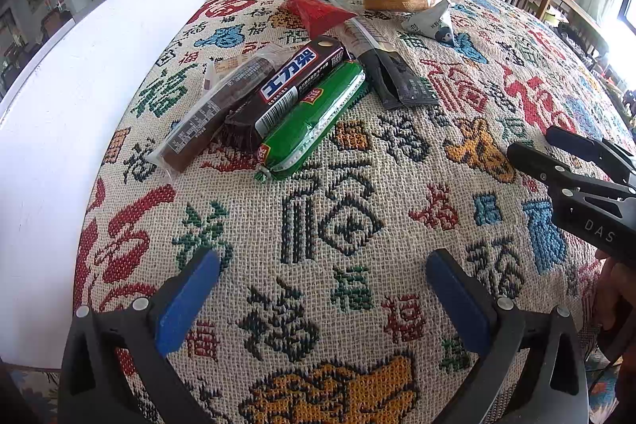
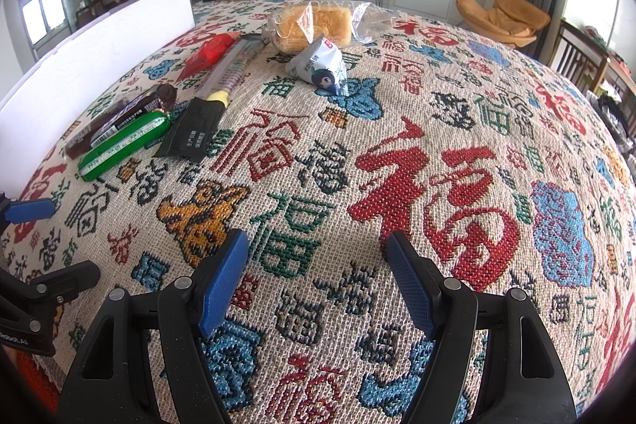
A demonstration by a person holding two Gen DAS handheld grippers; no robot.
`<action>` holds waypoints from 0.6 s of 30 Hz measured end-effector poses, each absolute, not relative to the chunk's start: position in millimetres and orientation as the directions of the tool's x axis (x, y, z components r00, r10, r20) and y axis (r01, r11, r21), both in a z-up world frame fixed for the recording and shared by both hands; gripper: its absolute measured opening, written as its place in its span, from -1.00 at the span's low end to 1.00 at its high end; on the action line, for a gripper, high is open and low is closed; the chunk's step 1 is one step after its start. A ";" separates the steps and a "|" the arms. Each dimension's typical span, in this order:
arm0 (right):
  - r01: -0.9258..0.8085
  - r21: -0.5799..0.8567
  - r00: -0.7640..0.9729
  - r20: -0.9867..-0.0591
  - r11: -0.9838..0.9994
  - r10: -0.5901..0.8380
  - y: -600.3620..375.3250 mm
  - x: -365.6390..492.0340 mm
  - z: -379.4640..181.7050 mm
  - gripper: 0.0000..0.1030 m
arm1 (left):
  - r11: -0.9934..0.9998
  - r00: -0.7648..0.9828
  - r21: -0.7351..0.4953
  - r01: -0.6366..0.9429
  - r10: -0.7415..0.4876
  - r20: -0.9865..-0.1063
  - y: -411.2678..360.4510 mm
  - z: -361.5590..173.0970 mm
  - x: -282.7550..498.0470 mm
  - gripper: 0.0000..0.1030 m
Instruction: Organize snacks
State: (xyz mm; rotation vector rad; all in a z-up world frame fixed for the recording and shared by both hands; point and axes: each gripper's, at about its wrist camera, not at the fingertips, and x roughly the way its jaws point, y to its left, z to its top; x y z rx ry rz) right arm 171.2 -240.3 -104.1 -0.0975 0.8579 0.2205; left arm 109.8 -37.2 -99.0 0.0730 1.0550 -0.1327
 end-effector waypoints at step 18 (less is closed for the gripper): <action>-0.232 0.006 0.629 -0.762 0.973 0.155 -241.0 173.3 -105.0 0.47 | 0.993 0.490 -0.008 0.115 -0.064 -0.870 -29.0 -99.6 108.2 1.00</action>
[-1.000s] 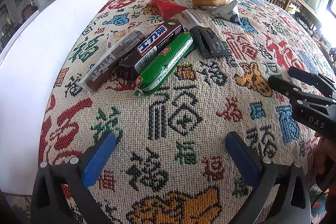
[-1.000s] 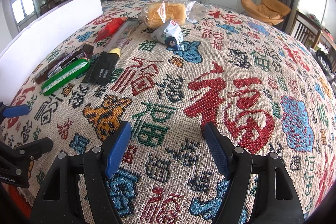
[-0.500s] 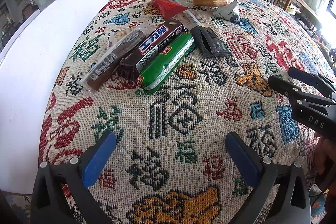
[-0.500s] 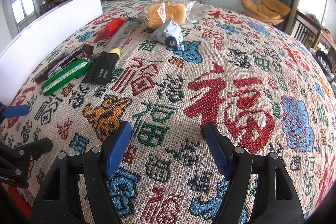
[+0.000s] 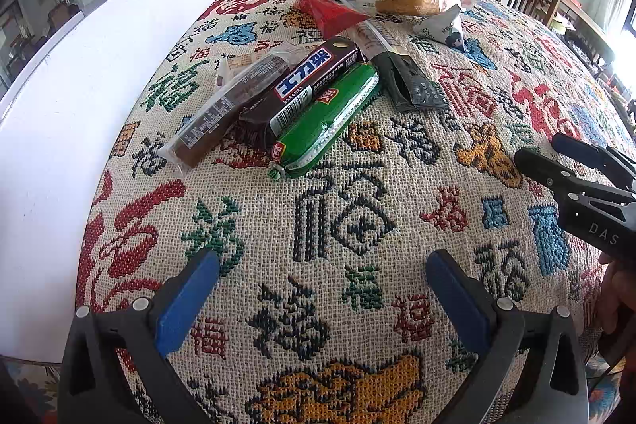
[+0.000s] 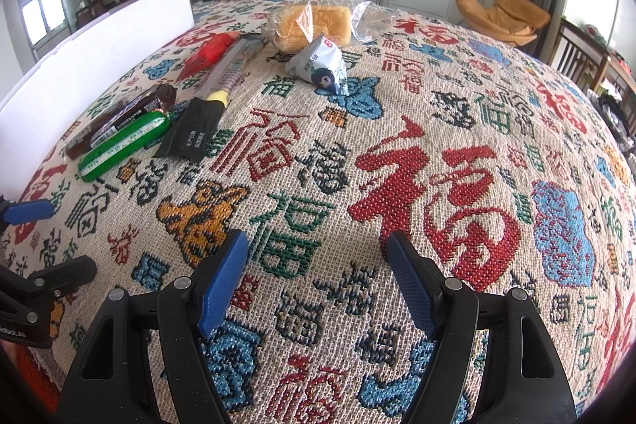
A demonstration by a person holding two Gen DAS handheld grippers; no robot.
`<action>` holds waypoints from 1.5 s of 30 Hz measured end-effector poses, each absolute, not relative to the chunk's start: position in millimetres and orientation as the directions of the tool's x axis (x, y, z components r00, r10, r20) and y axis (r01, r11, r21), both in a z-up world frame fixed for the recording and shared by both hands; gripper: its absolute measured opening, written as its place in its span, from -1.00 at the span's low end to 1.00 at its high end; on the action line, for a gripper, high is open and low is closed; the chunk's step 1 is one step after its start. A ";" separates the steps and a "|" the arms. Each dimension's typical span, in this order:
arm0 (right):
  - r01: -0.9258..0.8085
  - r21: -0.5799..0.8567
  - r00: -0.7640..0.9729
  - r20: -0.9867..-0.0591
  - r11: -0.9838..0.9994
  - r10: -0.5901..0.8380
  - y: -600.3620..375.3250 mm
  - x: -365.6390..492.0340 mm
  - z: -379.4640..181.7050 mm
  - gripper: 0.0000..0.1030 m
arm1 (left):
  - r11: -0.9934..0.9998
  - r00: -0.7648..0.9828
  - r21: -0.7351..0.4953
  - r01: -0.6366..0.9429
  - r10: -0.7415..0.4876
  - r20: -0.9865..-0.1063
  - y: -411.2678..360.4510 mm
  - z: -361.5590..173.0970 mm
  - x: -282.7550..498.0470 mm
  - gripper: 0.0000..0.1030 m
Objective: Organize snacks
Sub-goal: 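Grasp the clear tube snack with black end using the right gripper, then grasp the green sausage with the left gripper while the right gripper holds the tube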
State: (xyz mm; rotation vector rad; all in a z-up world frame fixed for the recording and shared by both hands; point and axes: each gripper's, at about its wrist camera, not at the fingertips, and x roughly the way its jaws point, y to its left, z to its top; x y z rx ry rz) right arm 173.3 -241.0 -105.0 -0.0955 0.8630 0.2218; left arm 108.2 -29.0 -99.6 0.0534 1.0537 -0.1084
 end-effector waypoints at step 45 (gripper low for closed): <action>-0.430 -0.100 0.560 -0.809 0.897 0.178 -250.1 199.7 -100.2 0.33 | 0.993 0.493 -0.004 0.115 -0.061 -0.868 -30.0 -99.0 109.9 1.00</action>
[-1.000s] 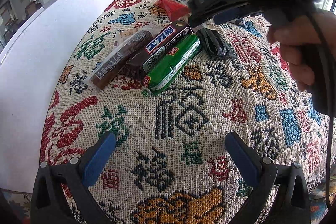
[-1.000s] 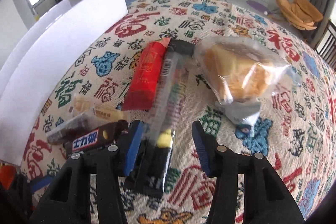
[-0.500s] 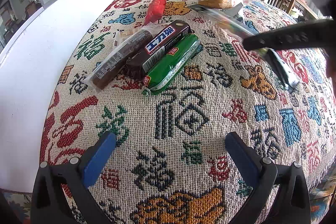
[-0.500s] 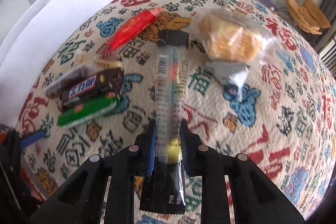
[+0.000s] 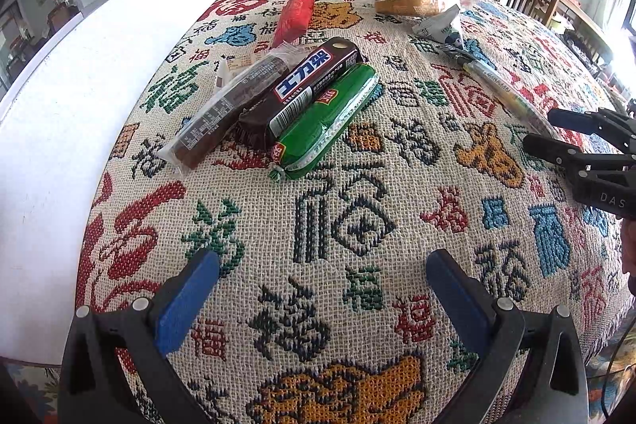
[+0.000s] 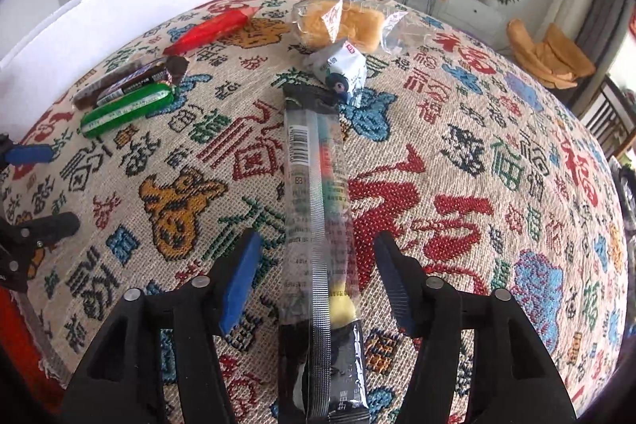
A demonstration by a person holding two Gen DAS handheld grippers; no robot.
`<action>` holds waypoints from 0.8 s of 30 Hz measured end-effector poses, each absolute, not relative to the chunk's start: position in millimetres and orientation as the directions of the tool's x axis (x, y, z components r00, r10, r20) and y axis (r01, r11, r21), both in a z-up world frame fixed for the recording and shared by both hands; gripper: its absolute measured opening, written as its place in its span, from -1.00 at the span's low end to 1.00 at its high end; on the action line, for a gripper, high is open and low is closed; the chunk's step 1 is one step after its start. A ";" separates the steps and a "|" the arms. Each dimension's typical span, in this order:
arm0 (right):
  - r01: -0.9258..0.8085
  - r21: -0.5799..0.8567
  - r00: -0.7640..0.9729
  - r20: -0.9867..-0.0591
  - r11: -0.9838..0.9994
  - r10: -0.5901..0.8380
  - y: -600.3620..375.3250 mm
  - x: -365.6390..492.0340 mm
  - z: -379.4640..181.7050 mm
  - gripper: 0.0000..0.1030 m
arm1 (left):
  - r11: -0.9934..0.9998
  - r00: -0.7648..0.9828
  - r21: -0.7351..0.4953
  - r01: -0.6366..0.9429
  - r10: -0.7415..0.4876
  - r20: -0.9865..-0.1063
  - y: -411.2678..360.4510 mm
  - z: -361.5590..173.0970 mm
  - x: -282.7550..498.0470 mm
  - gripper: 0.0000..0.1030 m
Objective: Organize snacks
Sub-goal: 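Grasp the green sausage with the left gripper while the right gripper holds the tube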
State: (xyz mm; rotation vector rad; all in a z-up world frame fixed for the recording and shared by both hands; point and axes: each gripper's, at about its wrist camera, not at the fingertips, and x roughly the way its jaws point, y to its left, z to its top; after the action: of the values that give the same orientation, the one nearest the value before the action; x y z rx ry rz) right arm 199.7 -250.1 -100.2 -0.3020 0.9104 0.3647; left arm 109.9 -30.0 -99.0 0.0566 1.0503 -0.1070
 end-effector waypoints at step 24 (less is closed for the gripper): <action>-0.361 0.008 0.591 -0.772 0.933 0.235 -268.7 204.8 -108.6 0.58 | 0.984 0.582 -0.160 0.074 -0.173 -0.794 -4.7 -79.6 103.0 0.99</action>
State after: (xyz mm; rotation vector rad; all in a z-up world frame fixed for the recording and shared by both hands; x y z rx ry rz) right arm 204.8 -268.7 -108.6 -0.1556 0.8729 0.3481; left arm 103.0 -4.7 -79.6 -0.1136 0.9387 -0.1442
